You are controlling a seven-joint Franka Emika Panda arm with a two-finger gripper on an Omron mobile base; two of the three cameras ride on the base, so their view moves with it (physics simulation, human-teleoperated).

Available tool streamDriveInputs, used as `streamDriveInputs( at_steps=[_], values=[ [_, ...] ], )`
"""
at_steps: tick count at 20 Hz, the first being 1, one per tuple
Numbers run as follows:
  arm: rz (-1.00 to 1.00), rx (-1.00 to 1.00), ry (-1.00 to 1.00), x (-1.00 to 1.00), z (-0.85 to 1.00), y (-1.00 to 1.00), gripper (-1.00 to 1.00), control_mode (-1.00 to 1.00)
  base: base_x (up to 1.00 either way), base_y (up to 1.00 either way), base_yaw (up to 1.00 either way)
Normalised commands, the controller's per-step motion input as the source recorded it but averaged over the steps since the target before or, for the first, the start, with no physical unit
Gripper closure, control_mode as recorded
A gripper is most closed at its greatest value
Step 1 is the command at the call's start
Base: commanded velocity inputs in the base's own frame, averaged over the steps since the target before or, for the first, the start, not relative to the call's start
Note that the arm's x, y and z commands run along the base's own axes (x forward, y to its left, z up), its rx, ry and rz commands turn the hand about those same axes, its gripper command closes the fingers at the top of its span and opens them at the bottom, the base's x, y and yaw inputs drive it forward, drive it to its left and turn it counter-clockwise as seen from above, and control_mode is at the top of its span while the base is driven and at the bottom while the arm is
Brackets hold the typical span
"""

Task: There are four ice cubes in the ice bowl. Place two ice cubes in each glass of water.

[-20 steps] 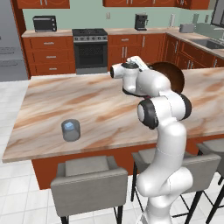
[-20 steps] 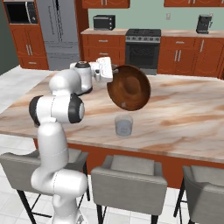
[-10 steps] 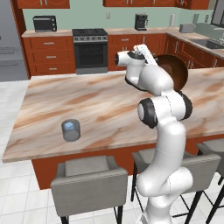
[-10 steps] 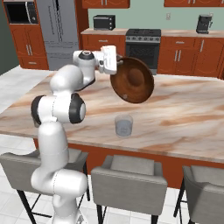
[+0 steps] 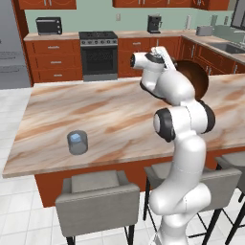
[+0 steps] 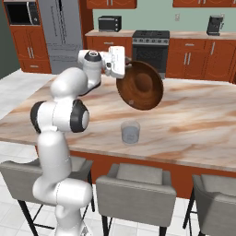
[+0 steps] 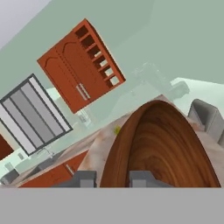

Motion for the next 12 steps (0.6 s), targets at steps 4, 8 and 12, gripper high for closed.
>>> streamDriveInputs(
  at_steps=[4,8,12],
  values=[
    [0.03,0.0,-0.31,-0.13,-1.0,-0.08,1.0,-1.0,0.0,0.0,0.0],
    [0.05,0.0,-0.36,0.01,-1.0,-0.11,1.0,-1.0,0.0,0.0,0.0],
    [0.08,0.0,-0.47,0.1,-1.0,0.0,1.0,-1.0,0.0,0.0,0.0]
  ],
)
